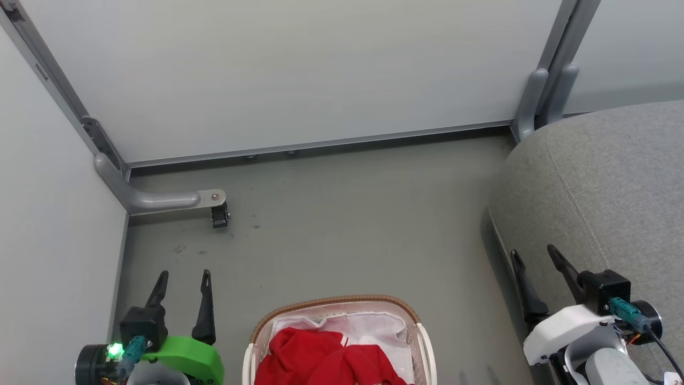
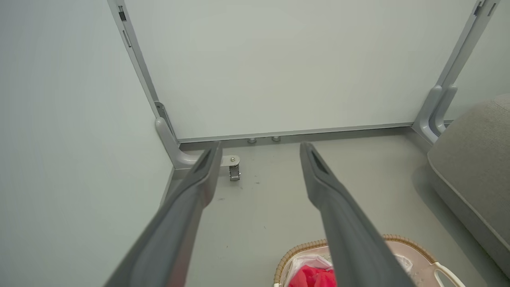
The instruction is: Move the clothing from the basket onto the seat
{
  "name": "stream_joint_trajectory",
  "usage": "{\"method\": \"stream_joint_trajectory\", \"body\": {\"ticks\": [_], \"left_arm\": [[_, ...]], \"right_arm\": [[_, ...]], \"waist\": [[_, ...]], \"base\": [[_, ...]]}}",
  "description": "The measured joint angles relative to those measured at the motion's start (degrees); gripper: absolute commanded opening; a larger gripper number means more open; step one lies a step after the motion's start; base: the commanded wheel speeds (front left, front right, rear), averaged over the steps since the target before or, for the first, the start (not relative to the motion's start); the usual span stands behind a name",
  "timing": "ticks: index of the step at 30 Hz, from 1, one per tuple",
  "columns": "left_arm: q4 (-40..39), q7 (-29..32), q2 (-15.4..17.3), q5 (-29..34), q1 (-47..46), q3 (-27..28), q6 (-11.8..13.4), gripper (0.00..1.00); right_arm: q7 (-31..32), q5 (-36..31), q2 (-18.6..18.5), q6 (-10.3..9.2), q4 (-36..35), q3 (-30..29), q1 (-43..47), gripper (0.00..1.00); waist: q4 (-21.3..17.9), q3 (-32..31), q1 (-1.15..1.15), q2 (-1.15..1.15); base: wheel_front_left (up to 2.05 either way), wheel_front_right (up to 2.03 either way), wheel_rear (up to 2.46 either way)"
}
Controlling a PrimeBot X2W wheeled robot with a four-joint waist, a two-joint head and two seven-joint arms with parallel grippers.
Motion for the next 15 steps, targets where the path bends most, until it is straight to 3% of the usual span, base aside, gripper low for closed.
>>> {"method": "stream_joint_trajectory", "body": {"ticks": [8, 15], "left_arm": [[1.00, -0.68, -0.43, 3.52, -2.25, -1.66, -0.26, 1.00], [4.76, -0.94, -0.74, 2.55, -6.69, -2.46, -0.48, 1.00]], "right_arm": [[-0.93, -2.37, 0.20, 0.01, -1.10, 0.60, -3.14, 1.00], [-0.98, -2.52, 0.42, 0.02, -2.92, 1.24, -7.00, 1.00]], "waist": [[-0.37, 4.20, 0.00, 0.00], [-1.22, 10.25, 0.00, 0.00]], "base": [[0.00, 0.00, 0.00], [0.00, 0.00, 0.00]]}}
